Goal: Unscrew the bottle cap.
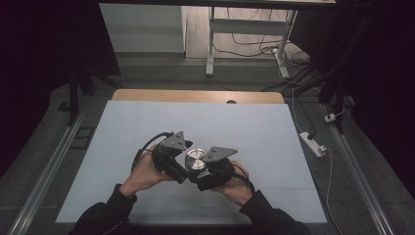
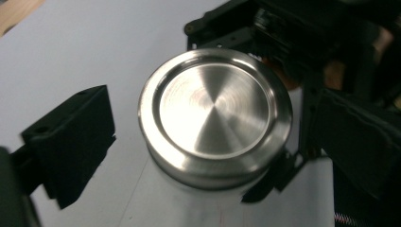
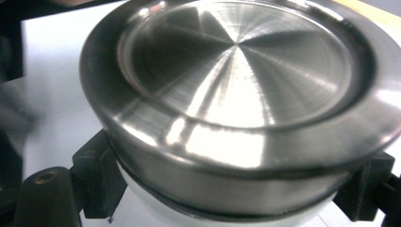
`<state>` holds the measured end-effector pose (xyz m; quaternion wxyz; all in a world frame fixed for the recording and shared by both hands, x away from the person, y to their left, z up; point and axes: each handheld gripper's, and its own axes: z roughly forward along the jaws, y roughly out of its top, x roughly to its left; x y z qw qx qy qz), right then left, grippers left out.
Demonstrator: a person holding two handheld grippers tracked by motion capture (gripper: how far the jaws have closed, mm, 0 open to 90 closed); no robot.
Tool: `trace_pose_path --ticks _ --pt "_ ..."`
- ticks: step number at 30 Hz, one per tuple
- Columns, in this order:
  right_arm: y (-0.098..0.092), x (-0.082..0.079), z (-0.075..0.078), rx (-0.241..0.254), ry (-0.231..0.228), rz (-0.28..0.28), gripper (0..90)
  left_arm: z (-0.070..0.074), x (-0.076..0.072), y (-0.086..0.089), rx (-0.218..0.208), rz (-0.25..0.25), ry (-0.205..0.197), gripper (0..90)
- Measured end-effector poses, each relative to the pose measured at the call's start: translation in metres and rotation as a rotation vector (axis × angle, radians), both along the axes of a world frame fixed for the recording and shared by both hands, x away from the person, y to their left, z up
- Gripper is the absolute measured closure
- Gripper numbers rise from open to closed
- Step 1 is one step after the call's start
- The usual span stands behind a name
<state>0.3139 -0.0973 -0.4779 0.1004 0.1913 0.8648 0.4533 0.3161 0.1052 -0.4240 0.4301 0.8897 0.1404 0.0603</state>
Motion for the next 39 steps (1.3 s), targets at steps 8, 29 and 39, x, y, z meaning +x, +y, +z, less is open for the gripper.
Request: trace_pose_path --ticks 8,29,39 --pt "0.007 -0.011 0.002 0.024 0.010 0.171 15.1 -0.005 -0.003 0.014 0.022 -0.213 -0.041 10.5" --pt "0.002 -0.002 0.001 -0.013 -0.022 -0.011 15.1 -0.007 -0.007 -0.022 0.039 0.143 0.004 19.2" --pt "0.001 0.000 0.002 -0.010 -0.027 -0.051 15.1 -0.004 -0.011 -0.028 0.026 0.240 0.001 19.3"
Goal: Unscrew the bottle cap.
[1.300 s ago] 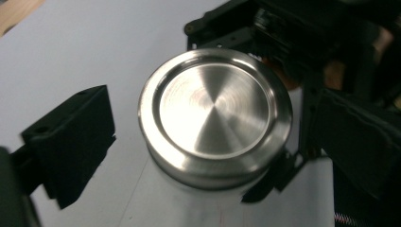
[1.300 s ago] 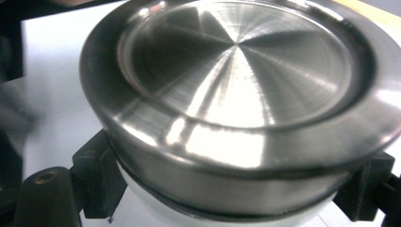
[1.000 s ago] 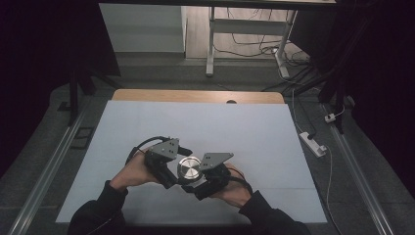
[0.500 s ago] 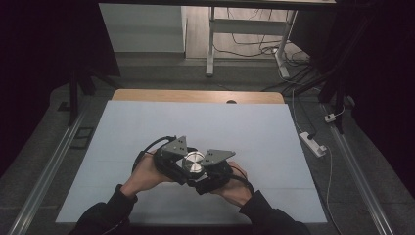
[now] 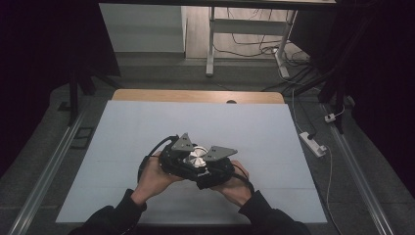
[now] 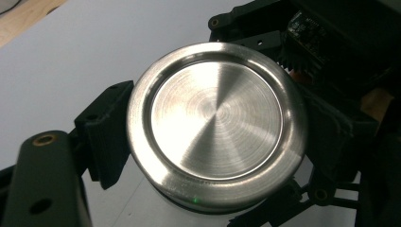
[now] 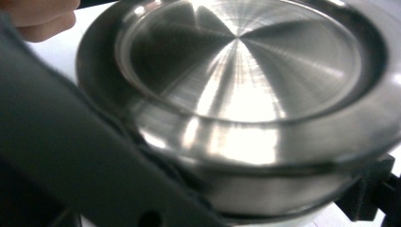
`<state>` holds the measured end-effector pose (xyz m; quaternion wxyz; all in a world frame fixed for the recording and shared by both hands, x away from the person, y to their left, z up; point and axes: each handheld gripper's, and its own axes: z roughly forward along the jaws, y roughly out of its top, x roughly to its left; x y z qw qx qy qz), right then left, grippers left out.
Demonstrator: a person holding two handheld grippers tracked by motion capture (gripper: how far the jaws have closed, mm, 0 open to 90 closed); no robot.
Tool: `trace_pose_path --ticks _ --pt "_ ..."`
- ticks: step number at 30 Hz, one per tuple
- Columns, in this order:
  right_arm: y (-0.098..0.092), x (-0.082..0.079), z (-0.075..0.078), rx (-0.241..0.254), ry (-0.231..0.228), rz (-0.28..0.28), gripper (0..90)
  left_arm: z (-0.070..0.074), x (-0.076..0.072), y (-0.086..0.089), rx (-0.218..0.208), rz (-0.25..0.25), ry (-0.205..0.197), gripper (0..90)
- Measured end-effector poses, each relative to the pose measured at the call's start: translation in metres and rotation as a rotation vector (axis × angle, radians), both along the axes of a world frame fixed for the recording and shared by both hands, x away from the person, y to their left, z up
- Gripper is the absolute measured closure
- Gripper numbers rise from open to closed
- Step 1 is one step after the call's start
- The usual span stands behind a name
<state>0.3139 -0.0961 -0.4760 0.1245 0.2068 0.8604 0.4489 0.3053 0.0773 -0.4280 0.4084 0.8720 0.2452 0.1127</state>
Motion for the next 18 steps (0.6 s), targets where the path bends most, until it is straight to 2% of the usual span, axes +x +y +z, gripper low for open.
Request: trace_pose_path --ticks 3,5,7,9,10,12,15,18 --pt "0.000 0.000 0.000 -0.002 -0.002 -0.009 15.1 0.001 -0.001 -0.002 0.008 0.023 0.003 19.3" --pt "0.000 0.000 0.000 -0.001 0.000 -0.015 15.1 0.000 -0.001 -0.003 0.014 0.016 -0.005 19.1" --pt "0.000 0.000 0.000 -0.002 -0.005 -0.009 15.1 0.001 0.000 -0.002 0.026 -0.020 -0.002 17.4" --pt "-0.001 0.000 0.000 -0.001 0.001 -0.010 15.1 0.004 0.003 0.003 0.003 -0.060 0.017 10.7" --pt "-0.001 0.000 0.000 -0.002 0.003 -0.009 15.1 0.006 0.004 0.006 -0.003 -0.069 0.016 6.6" --pt "-0.002 0.001 -0.001 0.003 0.006 -0.002 15.1 0.008 0.006 0.015 -0.005 -0.095 0.004 4.1" --pt "-0.003 0.001 0.001 0.017 0.009 0.030 15.1 0.009 0.011 0.029 -0.008 -0.191 0.006 1.6" --pt "-0.002 -0.002 0.003 0.033 0.026 0.098 15.1 0.007 0.010 0.038 -0.008 -0.326 -0.013 4.0"
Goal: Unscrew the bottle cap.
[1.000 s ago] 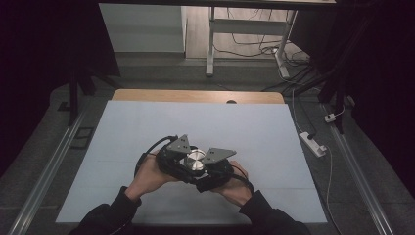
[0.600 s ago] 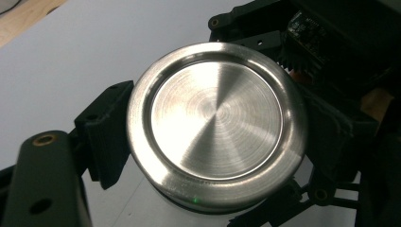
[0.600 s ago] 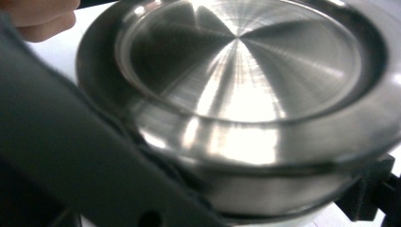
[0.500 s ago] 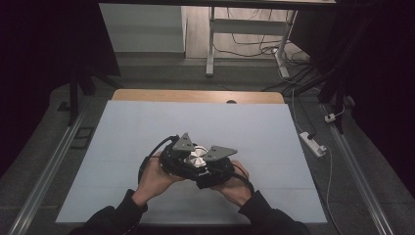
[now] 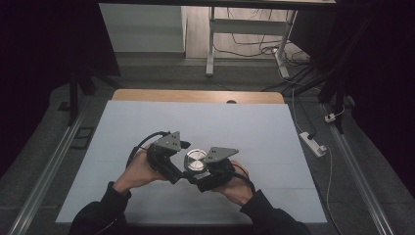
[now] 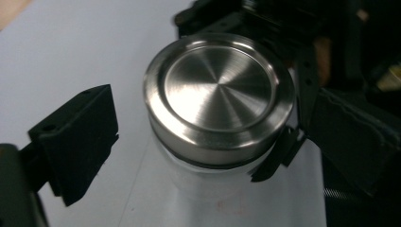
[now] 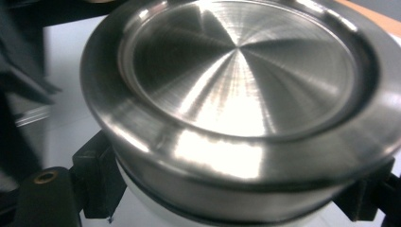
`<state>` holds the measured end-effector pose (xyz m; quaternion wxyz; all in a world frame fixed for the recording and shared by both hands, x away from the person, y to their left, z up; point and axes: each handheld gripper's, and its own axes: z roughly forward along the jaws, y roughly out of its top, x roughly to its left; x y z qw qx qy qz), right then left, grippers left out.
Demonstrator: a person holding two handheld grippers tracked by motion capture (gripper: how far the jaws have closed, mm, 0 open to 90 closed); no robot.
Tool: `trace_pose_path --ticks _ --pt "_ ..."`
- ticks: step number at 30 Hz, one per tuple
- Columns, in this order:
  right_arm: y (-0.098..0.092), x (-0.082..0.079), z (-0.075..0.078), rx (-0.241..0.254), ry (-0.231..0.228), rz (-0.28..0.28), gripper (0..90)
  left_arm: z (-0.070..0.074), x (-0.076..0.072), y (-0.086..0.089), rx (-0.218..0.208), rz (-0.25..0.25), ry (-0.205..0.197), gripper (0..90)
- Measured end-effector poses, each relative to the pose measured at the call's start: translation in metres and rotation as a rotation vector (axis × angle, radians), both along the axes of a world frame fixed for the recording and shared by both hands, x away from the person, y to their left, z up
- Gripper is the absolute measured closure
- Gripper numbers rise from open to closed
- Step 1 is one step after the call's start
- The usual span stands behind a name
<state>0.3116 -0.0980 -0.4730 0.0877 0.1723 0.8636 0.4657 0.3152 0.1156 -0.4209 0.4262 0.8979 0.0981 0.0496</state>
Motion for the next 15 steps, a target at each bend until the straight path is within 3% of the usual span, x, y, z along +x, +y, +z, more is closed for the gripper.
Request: trace_pose_path --ticks 3,7,9,12,15 --pt "0.004 -0.005 0.000 0.005 0.002 0.079 15.1 -0.002 -0.004 0.004 -0.011 -0.113 -0.017 7.2" --pt "0.010 -0.013 -0.001 0.003 -0.001 0.166 15.1 -0.004 -0.008 0.003 0.006 -0.180 -0.047 11.6" --pt "0.012 -0.017 -0.001 0.001 -0.009 0.200 15.1 -0.005 -0.009 0.004 -0.012 -0.226 -0.039 16.2" --pt "0.012 -0.018 0.001 0.001 -0.020 0.216 15.1 -0.005 -0.011 0.003 -0.011 -0.221 -0.058 18.8" --pt "0.011 -0.016 0.001 -0.003 -0.021 0.173 15.1 -0.005 -0.009 -0.001 -0.002 -0.151 -0.053 19.1"
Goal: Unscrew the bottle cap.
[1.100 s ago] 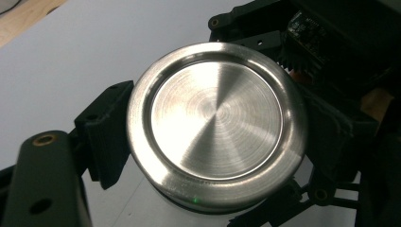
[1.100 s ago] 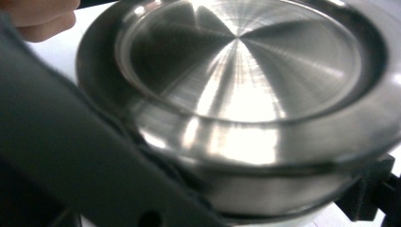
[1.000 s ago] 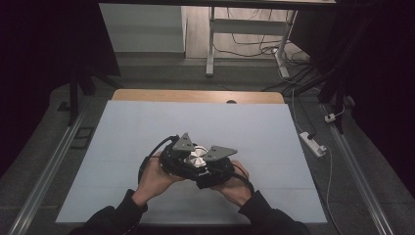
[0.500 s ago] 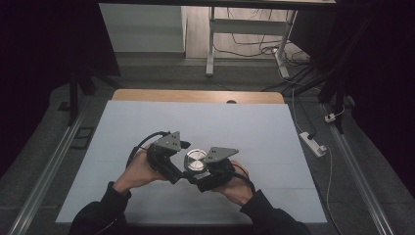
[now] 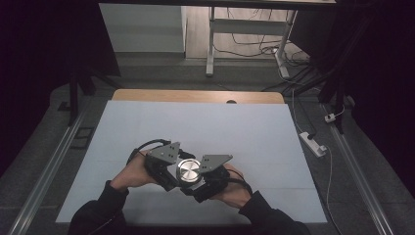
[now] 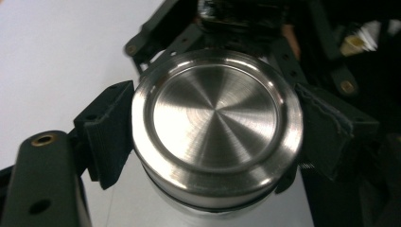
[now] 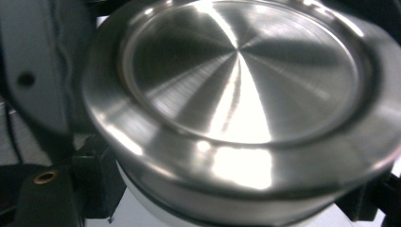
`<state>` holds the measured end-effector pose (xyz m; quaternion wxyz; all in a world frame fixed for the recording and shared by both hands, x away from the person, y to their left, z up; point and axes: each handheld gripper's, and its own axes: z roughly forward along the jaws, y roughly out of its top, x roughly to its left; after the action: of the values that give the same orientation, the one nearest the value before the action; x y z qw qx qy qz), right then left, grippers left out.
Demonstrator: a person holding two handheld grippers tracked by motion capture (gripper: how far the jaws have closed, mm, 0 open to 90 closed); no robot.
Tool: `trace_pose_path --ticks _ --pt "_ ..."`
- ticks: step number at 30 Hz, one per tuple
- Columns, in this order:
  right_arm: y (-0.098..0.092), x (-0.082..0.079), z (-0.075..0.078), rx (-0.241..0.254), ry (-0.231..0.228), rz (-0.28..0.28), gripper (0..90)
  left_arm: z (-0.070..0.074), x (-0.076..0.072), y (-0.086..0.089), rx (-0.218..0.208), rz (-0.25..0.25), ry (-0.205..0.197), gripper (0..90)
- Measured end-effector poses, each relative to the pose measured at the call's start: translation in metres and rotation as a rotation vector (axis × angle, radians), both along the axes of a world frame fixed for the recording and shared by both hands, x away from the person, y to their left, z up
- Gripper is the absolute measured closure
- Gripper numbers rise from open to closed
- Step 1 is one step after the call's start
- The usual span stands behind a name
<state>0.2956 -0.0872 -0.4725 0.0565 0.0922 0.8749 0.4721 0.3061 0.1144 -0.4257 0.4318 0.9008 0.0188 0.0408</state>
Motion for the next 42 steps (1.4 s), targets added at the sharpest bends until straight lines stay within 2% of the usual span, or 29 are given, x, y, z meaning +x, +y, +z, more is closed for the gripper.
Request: trace_pose_path --ticks 3,4,5,7,9,11,16,19,20,22,25,26,30,42 --pt "-0.002 0.004 -0.001 -0.009 -0.003 -0.069 15.1 -0.001 0.003 -0.007 -0.006 0.105 0.024 19.2" --pt "-0.003 0.006 -0.001 -0.013 -0.002 -0.099 15.1 -0.001 0.003 -0.007 -0.006 0.105 0.024 19.2" --pt "-0.003 0.007 -0.001 -0.016 -0.002 -0.128 15.1 -0.001 0.004 -0.013 -0.014 0.189 0.046 19.3" --pt "-0.004 0.010 -0.001 -0.019 -0.003 -0.182 15.1 -0.001 0.005 -0.018 -0.023 0.264 0.067 19.9" --pt "-0.004 0.011 -0.002 -0.028 -0.011 -0.221 15.1 -0.001 0.006 -0.023 -0.026 0.314 0.078 20.2" --pt "-0.006 0.013 -0.003 -0.027 -0.001 -0.239 15.1 -0.002 0.005 -0.026 -0.019 0.343 0.072 20.2" --pt "-0.006 0.015 -0.003 -0.023 0.003 -0.269 15.1 -0.002 0.005 -0.026 -0.040 0.382 0.077 20.3" --pt "-0.006 0.015 -0.003 -0.024 0.003 -0.292 15.1 -0.003 0.004 -0.029 -0.059 0.433 0.083 20.4" --pt "-0.006 0.015 -0.003 -0.027 0.005 -0.300 15.1 -0.003 0.004 -0.029 -0.053 0.441 0.084 20.4" --pt "-0.005 0.015 -0.004 -0.038 -0.003 -0.314 15.1 -0.002 0.003 -0.030 -0.075 0.471 0.087 20.4" --pt "-0.006 0.016 -0.006 -0.039 -0.002 -0.320 15.1 0.000 0.002 -0.029 -0.075 0.480 0.087 20.5" --pt "-0.006 0.016 -0.006 -0.037 0.001 -0.318 15.1 0.002 0.001 -0.028 -0.088 0.486 0.083 20.5" --pt "-0.006 0.016 -0.004 -0.023 0.001 -0.312 15.1 0.004 0.001 -0.025 -0.102 0.476 0.086 20.5" --pt "-0.014 0.020 -0.002 -0.006 0.001 -0.321 15.1 0.014 -0.002 -0.010 -0.114 0.472 0.054 20.6"
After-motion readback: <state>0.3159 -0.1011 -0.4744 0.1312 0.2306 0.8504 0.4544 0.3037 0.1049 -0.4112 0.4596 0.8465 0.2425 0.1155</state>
